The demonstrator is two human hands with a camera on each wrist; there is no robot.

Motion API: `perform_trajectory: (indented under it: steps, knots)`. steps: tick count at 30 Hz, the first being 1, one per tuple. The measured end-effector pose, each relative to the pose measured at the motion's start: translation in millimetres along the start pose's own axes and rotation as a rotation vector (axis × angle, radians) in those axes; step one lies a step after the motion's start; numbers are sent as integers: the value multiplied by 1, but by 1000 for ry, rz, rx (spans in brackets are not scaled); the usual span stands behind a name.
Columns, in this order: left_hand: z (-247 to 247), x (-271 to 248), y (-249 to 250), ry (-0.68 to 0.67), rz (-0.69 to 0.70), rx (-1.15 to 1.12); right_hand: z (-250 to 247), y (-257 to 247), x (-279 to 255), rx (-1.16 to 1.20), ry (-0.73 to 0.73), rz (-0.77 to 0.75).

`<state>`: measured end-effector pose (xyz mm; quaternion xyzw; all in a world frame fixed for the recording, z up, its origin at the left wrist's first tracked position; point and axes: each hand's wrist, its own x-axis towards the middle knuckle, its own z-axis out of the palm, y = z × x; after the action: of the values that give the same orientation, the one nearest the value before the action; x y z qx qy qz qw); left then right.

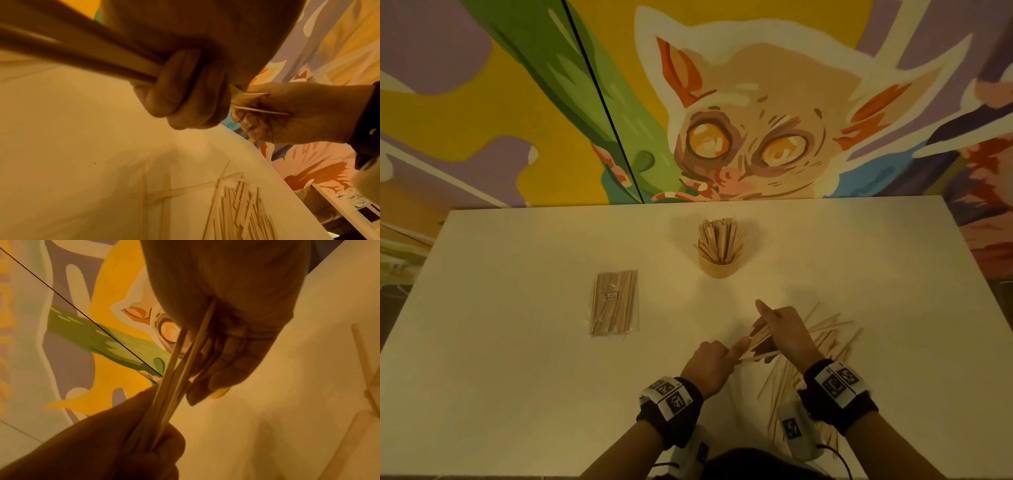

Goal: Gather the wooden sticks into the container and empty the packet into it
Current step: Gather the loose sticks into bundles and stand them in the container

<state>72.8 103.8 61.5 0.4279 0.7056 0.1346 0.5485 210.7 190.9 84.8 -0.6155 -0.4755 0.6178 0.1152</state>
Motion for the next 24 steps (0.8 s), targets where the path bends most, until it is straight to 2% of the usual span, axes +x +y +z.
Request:
perform_trajectory:
  steps: [5,9,12,18,24]
  knots:
    - [-8,4,-4,46,11,104,-1,-8,-14,11,-221,14]
    - [-9,1,4,0,34,160,8,-1,-9,-42,-138,-89]
    - [-9,0,5,17,22,172,11,7,-4,-62,-80,-130]
    - [-12,-5,9,11,108,470,13,18,-4,-148,-14,-105]
    - [-10,-5,11,38,205,601,7,19,2,-130,1,-67]
